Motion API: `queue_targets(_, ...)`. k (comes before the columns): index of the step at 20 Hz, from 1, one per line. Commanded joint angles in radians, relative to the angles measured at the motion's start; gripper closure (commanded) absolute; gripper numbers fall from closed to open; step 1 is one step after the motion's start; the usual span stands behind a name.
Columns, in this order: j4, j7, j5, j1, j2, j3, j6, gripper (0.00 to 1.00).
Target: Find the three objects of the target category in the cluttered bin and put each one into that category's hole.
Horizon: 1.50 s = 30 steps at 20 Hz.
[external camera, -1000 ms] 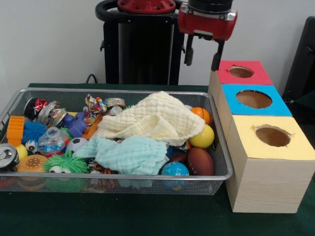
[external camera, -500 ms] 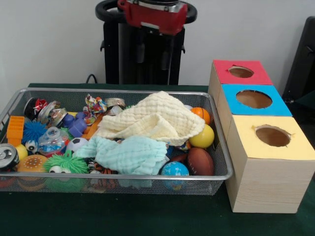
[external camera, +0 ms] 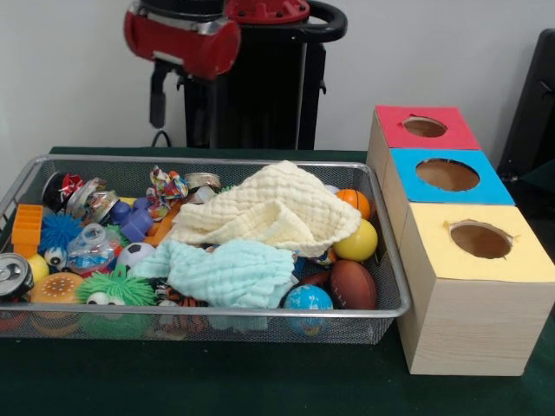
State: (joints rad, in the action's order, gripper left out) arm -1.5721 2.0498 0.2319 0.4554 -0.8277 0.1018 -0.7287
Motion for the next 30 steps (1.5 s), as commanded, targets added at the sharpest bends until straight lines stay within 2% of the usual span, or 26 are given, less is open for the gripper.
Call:
queue_targets(1, 0.195, -0.216, 0.068, 0.067, 0.158, 0.138, -0.022, 0.00)
queue_targets(5, 0.233, -0.260, 0.068, 0.107, 0.193, 0.176, -0.075, 0.00)
queue_targets(8, 0.178, -0.286, 0.046, 0.144, 0.146, 0.204, -0.115, 0.00)
queue_targets(10, 0.120, -0.276, 0.044, 0.149, 0.095, 0.205, -0.123, 0.00)
queue_targets(12, 0.109, -0.239, 0.059, 0.133, 0.089, 0.200, -0.109, 0.00)
queue_targets(16, 0.220, -0.158, 0.080, 0.073, 0.176, 0.187, -0.113, 0.00)
queue_targets(19, 0.320, -0.144, 0.080, 0.042, 0.235, 0.191, -0.146, 0.00)
queue_targets(22, 0.366, -0.110, 0.082, 0.014, 0.281, 0.176, -0.146, 0.00)
queue_targets(30, 0.335, -0.086, 0.074, -0.005, 0.359, 0.153, -0.086, 0.00)
